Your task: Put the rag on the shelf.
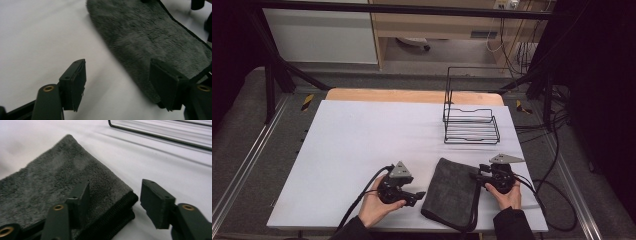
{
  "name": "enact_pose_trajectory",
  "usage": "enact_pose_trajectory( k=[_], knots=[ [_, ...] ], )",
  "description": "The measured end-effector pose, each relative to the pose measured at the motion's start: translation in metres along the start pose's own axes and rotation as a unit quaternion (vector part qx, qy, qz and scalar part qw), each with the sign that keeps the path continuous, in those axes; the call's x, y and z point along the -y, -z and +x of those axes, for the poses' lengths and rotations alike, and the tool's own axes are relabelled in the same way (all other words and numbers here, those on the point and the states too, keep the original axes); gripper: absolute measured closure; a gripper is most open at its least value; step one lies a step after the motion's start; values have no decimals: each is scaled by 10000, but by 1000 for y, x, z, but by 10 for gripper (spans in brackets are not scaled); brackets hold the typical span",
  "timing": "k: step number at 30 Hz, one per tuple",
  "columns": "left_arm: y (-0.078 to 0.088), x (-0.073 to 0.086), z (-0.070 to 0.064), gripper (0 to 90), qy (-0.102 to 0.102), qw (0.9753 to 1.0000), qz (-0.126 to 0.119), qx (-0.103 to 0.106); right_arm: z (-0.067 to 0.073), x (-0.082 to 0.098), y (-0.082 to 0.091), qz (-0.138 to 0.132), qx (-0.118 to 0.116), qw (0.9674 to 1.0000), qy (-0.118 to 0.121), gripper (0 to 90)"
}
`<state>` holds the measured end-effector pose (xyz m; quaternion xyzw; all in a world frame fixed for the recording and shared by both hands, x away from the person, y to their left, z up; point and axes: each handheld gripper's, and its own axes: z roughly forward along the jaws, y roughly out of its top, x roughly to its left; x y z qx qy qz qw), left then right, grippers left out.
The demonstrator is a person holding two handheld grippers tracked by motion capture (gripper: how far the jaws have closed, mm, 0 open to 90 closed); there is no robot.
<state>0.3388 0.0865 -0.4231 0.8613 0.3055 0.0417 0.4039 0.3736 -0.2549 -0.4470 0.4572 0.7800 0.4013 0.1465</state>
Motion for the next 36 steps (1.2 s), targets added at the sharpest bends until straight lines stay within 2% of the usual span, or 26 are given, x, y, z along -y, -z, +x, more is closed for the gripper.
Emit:
enact_pose_trajectory(
  k=[5, 9, 16, 17, 21, 27, 28, 29, 34, 36],
  knots=[
    [-15, 1, -14, 406, -96, 9994, 294, 151, 0, 1, -2, 139, 21, 9999, -41, 500],
    [-23, 3, -19, 462, -168, 9982, 555, 152, 0, 1, -4, 209, 23, 9998, -68, 505],
    [-26, 6, -23, 581, -58, 9976, 660, 211, 0, 2, -8, 296, -39, 9994, -167, 517],
    [-26, 6, -24, 620, -44, 9976, 661, 217, -1, 1, -8, 314, -86, 9992, -216, 520],
    [-27, 7, -28, 668, 38, 9974, 680, 216, -1, 1, -9, 316, -101, 9992, -203, 531],
    [-27, 7, -31, 784, 42, 9972, 705, 239, -2, -1, -9, 399, -320, 9977, -438, 679],
    [-27, 6, -32, 784, 29, 9972, 712, 228, -2, -1, -9, 399, -320, 9977, -438, 679],
    [-26, 6, -32, 822, 12, 9971, 725, 221, -2, -2, -9, 393, -399, 9973, -473, 727],
    [-24, 5, -32, 852, -16, 9972, 712, 217, -1, -4, -9, 400, -414, 9972, -482, 769],
    [-22, 5, -32, 860, -46, 9974, 687, 206, 3, -9, -11, 300, -362, 9982, -376, 779]
  ],
)
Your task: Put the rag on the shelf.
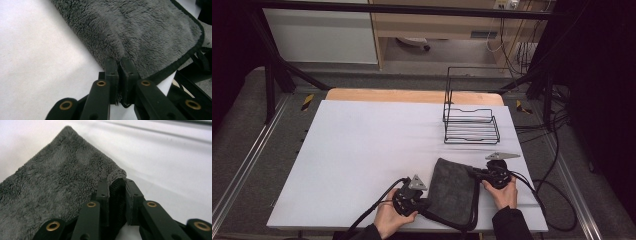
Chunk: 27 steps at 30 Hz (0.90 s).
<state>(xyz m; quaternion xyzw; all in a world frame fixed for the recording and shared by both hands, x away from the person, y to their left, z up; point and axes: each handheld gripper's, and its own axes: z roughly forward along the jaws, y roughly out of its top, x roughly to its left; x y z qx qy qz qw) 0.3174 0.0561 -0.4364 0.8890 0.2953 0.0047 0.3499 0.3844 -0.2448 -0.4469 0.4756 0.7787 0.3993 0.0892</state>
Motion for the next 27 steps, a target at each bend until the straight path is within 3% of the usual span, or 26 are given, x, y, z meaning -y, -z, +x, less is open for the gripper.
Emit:
enact_pose_trajectory(
  k=[4, 17, 27],
  knots=[
    [6, 4, 1, 863, -53, 10000, 12, -68, 10, -10, -11, -87, -28, 9998, 187, 782],
    [40, 35, 22, 864, 315, 9987, -148, -359, 43, -40, -52, -20, -340, 9976, 610, 781],
    [59, 51, 37, 860, 566, 9967, -244, -524, 64, -53, -82, -172, -521, 9954, 789, 776]
  ],
)
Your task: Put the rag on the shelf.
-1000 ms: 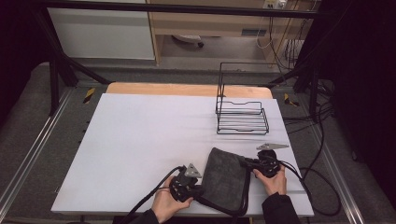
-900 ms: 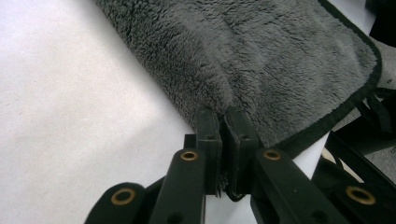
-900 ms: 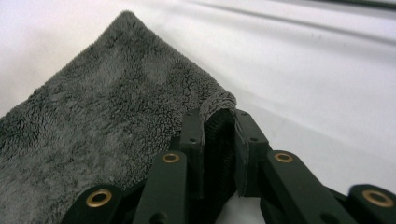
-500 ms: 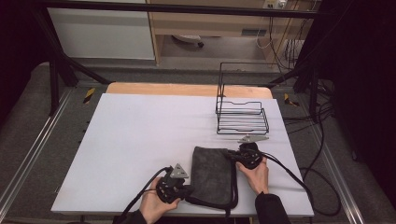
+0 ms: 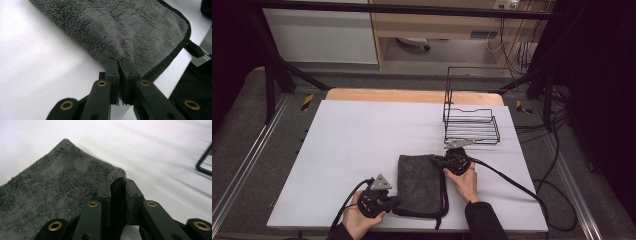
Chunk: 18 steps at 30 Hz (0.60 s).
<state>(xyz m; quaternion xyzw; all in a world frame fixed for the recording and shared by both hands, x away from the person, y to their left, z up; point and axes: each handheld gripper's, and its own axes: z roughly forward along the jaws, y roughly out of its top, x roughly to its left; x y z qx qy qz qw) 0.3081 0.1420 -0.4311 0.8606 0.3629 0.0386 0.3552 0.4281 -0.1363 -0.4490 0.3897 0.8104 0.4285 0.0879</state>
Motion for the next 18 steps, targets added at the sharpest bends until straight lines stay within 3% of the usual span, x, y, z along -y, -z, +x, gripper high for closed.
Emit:
enact_pose_trajectory(
  k=[6, 9, 10, 14, 18],
  knots=[
    [-3, 3, 3, 829, 46, 9999, -51, 88, -1, 0, -1, -38, 10, 10000, 44, 739],
    [-2, 3, 5, 752, 7, 9999, -109, 53, -1, 0, -1, -132, 82, 9999, 59, 678],
    [0, 4, 6, 682, 9, 9999, -164, 35, -1, -1, 2, -234, 148, 9996, 106, 591],
    [10, 2, 14, 564, 11, 9991, -414, -60, 0, -5, 18, -462, 96, 9989, 69, 389],
    [19, 0, 27, 453, 91, 9981, -572, -221, 1, -2, 33, -460, 38, 9989, 55, 217]
  ],
)
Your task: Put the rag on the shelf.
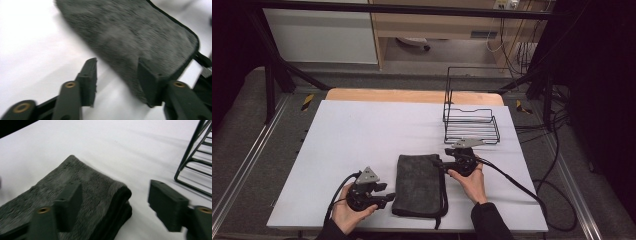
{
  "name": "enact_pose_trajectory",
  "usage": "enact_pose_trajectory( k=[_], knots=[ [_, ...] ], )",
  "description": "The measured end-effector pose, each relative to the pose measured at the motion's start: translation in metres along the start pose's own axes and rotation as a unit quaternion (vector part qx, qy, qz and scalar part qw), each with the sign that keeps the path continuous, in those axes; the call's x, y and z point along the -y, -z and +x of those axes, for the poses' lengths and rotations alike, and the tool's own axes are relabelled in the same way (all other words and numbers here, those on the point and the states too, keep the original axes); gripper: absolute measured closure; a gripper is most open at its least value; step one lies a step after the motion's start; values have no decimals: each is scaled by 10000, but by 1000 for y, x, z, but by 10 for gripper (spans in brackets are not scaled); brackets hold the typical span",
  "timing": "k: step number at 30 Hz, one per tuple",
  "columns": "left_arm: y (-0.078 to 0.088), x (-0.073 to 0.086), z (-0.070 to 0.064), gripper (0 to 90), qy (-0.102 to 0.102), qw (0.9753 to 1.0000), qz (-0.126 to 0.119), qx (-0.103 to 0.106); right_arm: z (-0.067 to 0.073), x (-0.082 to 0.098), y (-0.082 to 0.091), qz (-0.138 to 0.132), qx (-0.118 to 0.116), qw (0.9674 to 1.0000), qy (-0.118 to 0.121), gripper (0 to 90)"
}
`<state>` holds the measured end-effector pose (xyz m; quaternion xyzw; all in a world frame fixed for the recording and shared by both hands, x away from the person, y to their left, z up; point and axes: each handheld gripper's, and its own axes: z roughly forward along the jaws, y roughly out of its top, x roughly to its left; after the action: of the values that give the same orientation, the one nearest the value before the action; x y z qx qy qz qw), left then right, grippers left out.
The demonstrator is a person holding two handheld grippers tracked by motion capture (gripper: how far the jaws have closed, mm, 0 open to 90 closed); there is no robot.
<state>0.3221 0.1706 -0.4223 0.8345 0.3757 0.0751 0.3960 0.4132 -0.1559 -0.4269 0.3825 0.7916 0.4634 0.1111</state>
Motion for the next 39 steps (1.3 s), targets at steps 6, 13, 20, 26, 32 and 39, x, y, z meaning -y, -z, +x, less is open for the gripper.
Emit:
enact_pose_trajectory(
  k=[6, 13, 20, 26, 32, 39],
  knots=[
    [1, -7, 18, 286, -32, 9999, 151, -41, 3, 12, 11, 88, -185, 9998, -4, 80],
    [-5, -22, 29, 136, -48, 9997, 255, -45, 1, 21, 21, 151, -216, 9996, -102, 44],
    [-16, -35, 33, 40, -133, 9996, 195, -155, -6, 32, 34, 186, -55, 9997, -153, 22],
    [-22, -45, 39, 36, -66, 9996, 76, -253, -11, 41, 43, 218, -7, 9995, -242, 16],
    [-31, -59, 45, 40, 4, 9992, -27, -410, -11, 42, 45, 190, -24, 9995, -244, 16],
    [-45, -75, 50, 65, 71, 9981, -27, -617, -11, 43, 43, 241, -24, 9995, -214, 14]
  ],
)
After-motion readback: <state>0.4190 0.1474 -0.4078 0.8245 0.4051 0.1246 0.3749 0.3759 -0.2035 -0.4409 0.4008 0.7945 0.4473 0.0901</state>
